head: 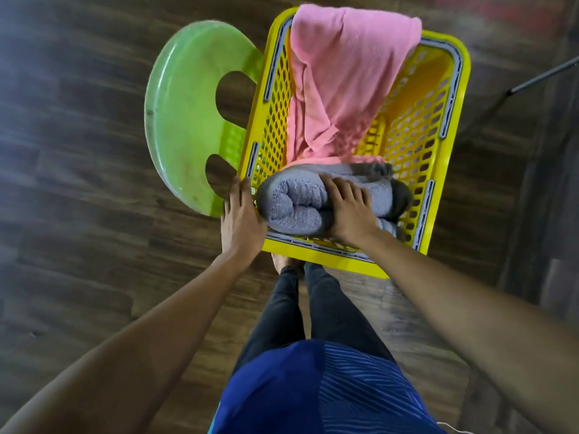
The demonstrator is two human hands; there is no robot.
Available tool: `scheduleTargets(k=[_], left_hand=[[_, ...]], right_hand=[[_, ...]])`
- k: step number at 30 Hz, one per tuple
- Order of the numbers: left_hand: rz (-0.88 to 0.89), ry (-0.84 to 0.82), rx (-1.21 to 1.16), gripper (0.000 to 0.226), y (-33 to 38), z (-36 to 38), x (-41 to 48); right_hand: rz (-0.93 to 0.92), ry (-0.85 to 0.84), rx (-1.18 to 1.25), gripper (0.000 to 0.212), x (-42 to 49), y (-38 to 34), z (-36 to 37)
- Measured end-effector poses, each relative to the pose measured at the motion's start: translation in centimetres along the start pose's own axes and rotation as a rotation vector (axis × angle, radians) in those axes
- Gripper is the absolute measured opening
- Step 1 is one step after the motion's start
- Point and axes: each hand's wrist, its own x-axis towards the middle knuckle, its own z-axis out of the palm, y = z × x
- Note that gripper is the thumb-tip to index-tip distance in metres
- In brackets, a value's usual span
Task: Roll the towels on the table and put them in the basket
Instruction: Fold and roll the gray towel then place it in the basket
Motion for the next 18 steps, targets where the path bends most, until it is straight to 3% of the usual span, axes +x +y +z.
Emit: scheduleTargets(k=[4, 8, 12, 18], left_hand=[[0.122, 0.098, 0.056, 0.047, 2.1, -2.5, 0.2], [0.228, 0.083, 0.077, 0.027, 6.8, -4.7, 0.1], [0.354, 0.09, 0.076, 0.018, 12.1, -5.0, -0.2], [0.471, 0.083, 0.136, 0.017, 21.1, -2.0, -0.8]], right_hand=[[0.114, -0.005, 0.221, 0.082, -1.3, -0.5, -2.9], [0.264, 0.15, 0.558, 0.04, -4.0, -0.1, -6.7], [0.366, 0.291, 0.764, 0.026, -7.3, 1.4, -9.8], [0.389, 0.411, 0.886, 0.019, -11.1, 8.5, -14.2]])
